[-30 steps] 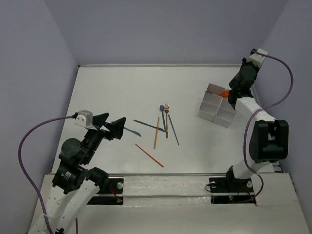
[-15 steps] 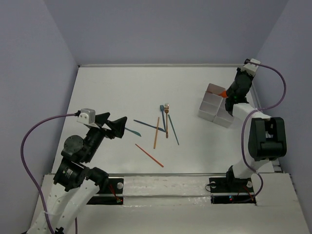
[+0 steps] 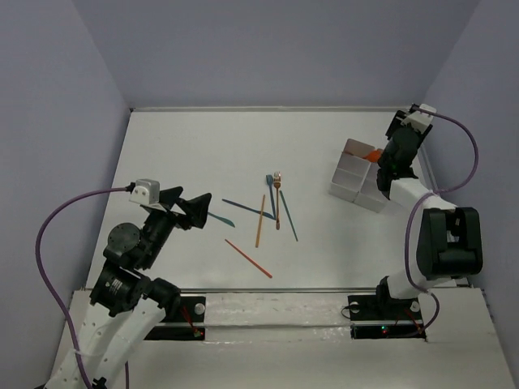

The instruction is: Sort the eating utensils into containers

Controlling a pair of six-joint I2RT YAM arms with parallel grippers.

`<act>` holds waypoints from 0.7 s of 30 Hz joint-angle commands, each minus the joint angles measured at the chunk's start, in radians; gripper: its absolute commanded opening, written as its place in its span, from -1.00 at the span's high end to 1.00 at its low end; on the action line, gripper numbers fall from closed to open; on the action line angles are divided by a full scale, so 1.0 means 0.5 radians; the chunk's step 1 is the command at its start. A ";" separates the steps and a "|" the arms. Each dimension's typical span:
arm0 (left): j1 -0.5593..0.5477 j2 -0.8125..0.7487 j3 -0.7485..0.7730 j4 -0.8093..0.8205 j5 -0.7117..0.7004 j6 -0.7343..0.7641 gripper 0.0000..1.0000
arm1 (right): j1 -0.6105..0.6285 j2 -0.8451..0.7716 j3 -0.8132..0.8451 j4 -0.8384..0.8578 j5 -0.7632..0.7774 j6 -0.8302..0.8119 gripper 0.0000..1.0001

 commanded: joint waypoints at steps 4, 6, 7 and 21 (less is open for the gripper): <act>0.043 0.053 0.088 0.083 -0.034 0.031 -0.98 | 0.344 -0.314 0.129 -0.518 -0.193 0.325 -0.07; 0.061 0.062 0.088 0.080 -0.044 0.034 -0.98 | 0.464 -0.330 0.165 -0.687 -0.254 0.405 0.02; 0.061 0.065 0.088 0.080 -0.047 0.031 -0.98 | 0.528 -0.330 0.175 -0.767 -0.294 0.460 0.07; 0.120 0.166 0.089 0.080 -0.044 0.025 -0.98 | 1.363 0.516 0.874 -1.851 -0.690 0.648 0.38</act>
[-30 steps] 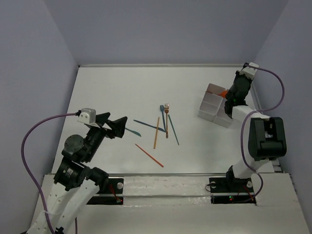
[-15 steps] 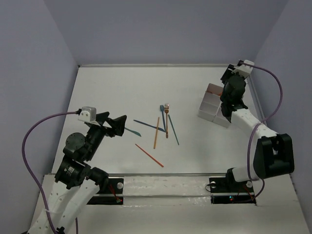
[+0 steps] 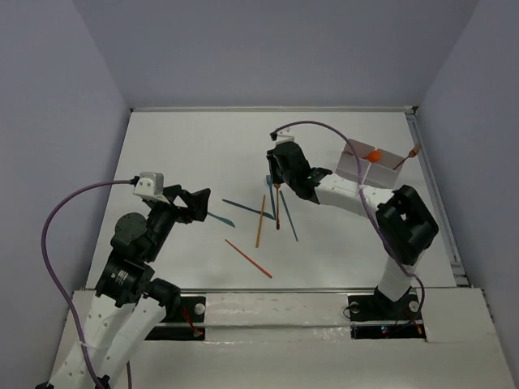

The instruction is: Sort the eating utensils into containers

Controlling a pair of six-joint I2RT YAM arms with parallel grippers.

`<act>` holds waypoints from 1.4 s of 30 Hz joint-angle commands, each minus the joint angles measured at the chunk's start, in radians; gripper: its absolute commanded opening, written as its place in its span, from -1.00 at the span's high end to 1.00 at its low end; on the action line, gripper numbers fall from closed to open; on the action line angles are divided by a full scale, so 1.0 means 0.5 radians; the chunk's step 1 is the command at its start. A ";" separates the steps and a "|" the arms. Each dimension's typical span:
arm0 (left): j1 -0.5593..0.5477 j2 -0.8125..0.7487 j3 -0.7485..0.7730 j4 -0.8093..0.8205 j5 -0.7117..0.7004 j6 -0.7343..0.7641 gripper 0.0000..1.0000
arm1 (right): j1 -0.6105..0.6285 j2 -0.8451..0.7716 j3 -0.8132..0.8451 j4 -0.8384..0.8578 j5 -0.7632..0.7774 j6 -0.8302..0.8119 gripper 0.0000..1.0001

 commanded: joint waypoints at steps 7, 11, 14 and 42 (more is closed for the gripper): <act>0.034 0.031 0.087 0.088 0.011 0.022 -0.98 | 0.005 0.366 0.438 -0.534 -0.192 0.057 0.33; 0.034 0.031 0.087 0.091 0.036 0.019 -0.98 | 0.023 0.454 0.466 -0.547 -0.244 0.073 0.32; 0.034 0.035 0.087 0.097 0.045 0.019 -0.98 | 0.023 0.507 0.506 -0.584 -0.253 0.070 0.31; 0.053 -0.008 0.084 0.106 0.061 0.019 -0.98 | 0.042 0.881 0.797 -0.618 -0.035 0.103 0.73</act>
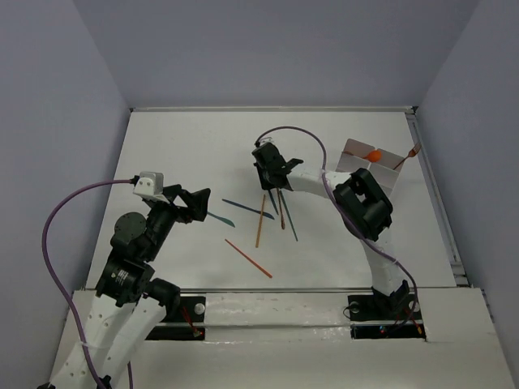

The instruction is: Sort the eating utensils into containers

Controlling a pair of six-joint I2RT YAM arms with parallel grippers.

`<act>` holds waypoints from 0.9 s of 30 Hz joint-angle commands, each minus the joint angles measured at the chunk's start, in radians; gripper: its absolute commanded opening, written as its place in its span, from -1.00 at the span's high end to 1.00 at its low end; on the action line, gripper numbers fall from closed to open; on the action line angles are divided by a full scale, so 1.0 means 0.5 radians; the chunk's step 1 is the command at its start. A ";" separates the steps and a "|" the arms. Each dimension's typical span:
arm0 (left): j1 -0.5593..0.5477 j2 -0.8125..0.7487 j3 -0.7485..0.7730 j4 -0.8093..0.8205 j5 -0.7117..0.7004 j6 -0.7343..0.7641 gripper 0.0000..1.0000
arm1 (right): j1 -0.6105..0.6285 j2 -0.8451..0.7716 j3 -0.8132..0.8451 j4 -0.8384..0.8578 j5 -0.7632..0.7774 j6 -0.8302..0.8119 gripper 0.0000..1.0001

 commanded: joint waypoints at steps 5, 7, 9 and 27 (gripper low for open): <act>0.014 -0.014 0.084 0.105 0.070 0.016 -0.98 | 0.019 -0.009 0.266 0.042 0.172 -0.120 0.82; 0.014 -0.020 0.084 0.105 0.073 0.013 -0.98 | 0.019 -0.086 0.285 0.134 0.187 -0.160 0.84; 0.014 -0.026 0.084 0.105 0.076 0.013 -0.98 | 0.019 -0.254 0.236 0.229 0.227 -0.172 0.86; -0.023 -0.106 0.090 0.093 0.070 0.013 -0.98 | -1.211 -1.522 -1.157 1.607 0.800 -0.242 0.86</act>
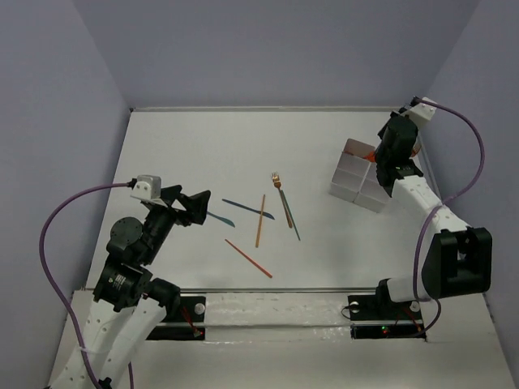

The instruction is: Sort the eating utensils into containers

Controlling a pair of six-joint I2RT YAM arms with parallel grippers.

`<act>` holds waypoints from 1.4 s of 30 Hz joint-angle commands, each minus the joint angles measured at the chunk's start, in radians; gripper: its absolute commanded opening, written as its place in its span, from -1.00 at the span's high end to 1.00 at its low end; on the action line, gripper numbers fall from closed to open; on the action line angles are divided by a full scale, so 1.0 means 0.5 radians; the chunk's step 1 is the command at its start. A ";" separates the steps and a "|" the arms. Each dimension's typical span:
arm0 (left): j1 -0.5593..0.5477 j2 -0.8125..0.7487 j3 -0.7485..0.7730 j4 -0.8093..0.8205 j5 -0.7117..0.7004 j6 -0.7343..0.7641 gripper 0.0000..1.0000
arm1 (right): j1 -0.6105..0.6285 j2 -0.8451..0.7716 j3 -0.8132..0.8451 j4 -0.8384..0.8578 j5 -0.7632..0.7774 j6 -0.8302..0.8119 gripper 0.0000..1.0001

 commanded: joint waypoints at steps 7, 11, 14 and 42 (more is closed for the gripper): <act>-0.061 -0.032 0.086 0.092 -0.005 0.020 -0.98 | -0.242 0.181 -0.061 0.642 0.273 -0.224 0.86; -0.061 -0.035 0.092 0.089 -0.011 0.020 -0.98 | -0.260 0.289 -0.048 0.802 0.313 -0.399 0.86; -0.061 -0.041 0.092 0.083 -0.020 0.023 -0.98 | -0.260 0.368 -0.052 0.922 0.323 -0.543 0.86; -0.061 -0.032 0.089 0.098 -0.023 0.023 -0.98 | -0.224 0.170 -0.451 1.168 0.068 -0.415 0.11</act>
